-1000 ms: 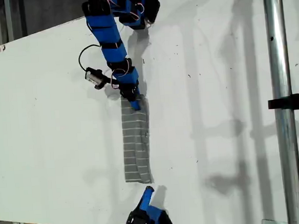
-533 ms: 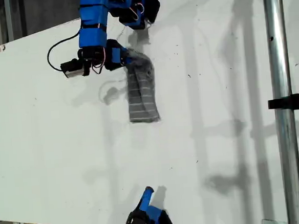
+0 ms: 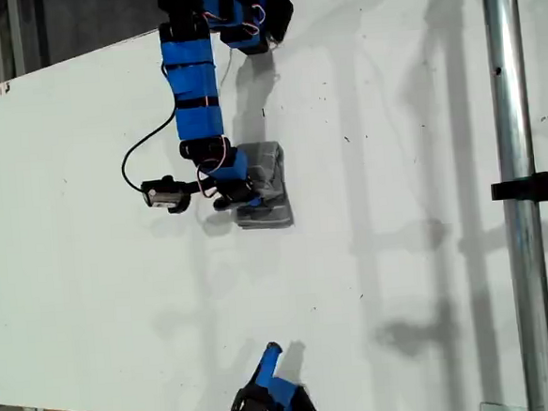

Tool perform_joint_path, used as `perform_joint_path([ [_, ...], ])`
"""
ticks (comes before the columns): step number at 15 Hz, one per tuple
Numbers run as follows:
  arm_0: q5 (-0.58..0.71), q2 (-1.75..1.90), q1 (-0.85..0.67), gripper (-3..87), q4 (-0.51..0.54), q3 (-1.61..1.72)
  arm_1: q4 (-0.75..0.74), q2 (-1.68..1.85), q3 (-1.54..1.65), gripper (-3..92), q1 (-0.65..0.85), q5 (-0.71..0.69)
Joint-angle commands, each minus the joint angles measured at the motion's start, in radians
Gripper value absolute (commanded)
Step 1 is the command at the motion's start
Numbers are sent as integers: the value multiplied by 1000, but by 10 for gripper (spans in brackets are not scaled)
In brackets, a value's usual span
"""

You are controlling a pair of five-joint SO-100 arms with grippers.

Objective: Grasp corners of a towel and fold twice.

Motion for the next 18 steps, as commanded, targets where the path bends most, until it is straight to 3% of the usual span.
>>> perform_joint_path([
  [1, -5, 9, -3, 136, -3, -18, -26, 40, -69, 129, -11, 11],
  [2, -5, 9, -3, 136, -3, -15, 6, 94, -72, 422, -3, 0],
  [4, -2, 9, -3, 136, -3, -9, 115, 313, -64, 258, 29, -26],
  [8, 8, 9, -14, 136, -6, 0, 31, 839, 333, 167, 133, -37],
  [11, 5, 9, -29, 136, -35, 26, 276, 1232, 767, 79, 167, 124],
  [14, -26, 11, -49, 132, -166, 147, 430, 1667, 1118, 29, 25, 304],
  [16, -75, 12, -95, 131, -253, 333, 471, 1913, 1258, 6, -6, 342],
  [18, -114, 14, -178, 117, -236, 454, 489, 1901, 1316, -3, -25, 410],
])
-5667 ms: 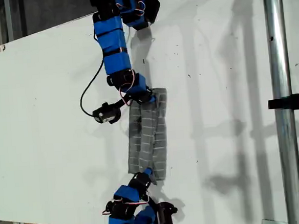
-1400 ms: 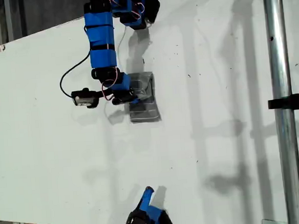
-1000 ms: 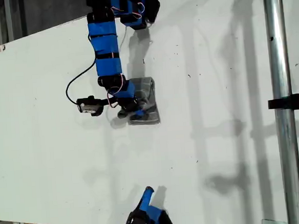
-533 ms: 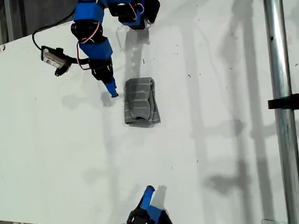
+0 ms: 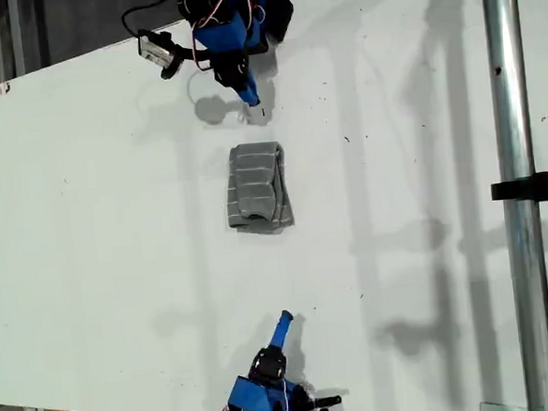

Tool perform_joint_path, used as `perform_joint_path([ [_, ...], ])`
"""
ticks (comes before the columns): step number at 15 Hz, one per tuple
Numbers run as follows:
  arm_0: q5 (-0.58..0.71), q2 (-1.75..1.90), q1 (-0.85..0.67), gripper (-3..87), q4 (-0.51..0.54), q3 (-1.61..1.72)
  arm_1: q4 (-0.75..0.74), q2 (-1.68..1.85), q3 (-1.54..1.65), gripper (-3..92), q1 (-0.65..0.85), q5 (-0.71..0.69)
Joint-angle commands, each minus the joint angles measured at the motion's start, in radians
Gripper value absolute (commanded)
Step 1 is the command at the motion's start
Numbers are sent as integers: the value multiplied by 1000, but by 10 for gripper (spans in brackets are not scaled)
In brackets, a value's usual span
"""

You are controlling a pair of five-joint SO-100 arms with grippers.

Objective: Grasp corners of a towel and fold twice.

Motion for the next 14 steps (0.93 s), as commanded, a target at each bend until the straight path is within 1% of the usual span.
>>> perform_joint_path([
  [1, -57, 8, -91, 114, -12, 103, 23, 25, 2, -3, -2, 40],
  [2, -141, 6, -123, 111, 87, 104, 43, 32, 2, 56, 18, 49],
  [3, -333, 6, -161, 109, 126, 104, 49, 32, 0, 63, 44, 28],
  [4, -399, 0, -195, 109, 187, 104, 52, 32, 0, 63, 67, -5],
  [5, -193, 6, -207, 109, 186, 104, 52, 32, 0, 63, 83, -5],
  [6, 104, 6, -204, 108, 187, 104, 52, 32, 0, 63, 94, -5],
  [7, 284, 6, -199, 105, 181, 104, 52, 32, 0, 63, 100, -5],
  [14, 272, 6, -199, 105, 184, 104, 52, 32, 0, 63, 94, -5],
])
